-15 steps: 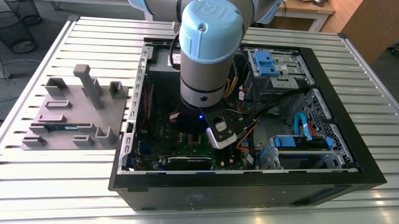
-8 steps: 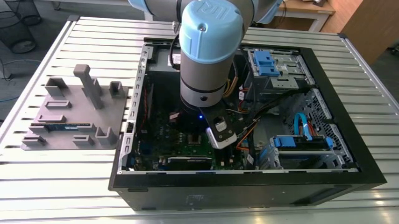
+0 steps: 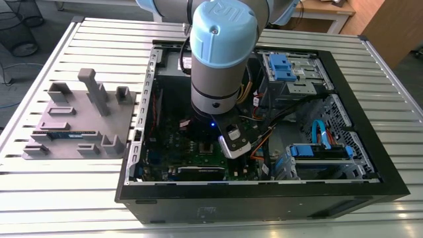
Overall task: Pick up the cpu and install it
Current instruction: 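Place the cpu into insertion slot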
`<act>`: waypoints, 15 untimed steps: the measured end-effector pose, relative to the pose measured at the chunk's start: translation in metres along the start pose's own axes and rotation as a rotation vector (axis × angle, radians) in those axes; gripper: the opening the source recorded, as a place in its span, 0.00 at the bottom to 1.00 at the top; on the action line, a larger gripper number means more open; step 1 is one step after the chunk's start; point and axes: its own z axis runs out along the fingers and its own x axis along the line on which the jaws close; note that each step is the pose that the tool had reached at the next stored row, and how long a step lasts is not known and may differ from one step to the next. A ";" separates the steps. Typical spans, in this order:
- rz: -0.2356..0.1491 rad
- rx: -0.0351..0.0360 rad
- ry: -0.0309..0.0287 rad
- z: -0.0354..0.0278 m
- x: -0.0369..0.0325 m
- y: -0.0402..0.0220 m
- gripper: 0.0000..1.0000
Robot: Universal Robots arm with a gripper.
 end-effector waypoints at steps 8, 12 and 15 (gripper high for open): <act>0.000 -0.0008 -0.0004 -0.0021 -0.0001 0.0002 0.11; 0.000 -0.0002 -0.0001 -0.0087 -0.0001 0.0004 0.11; 0.000 0.0001 0.0000 -0.0137 -0.0001 0.0006 0.11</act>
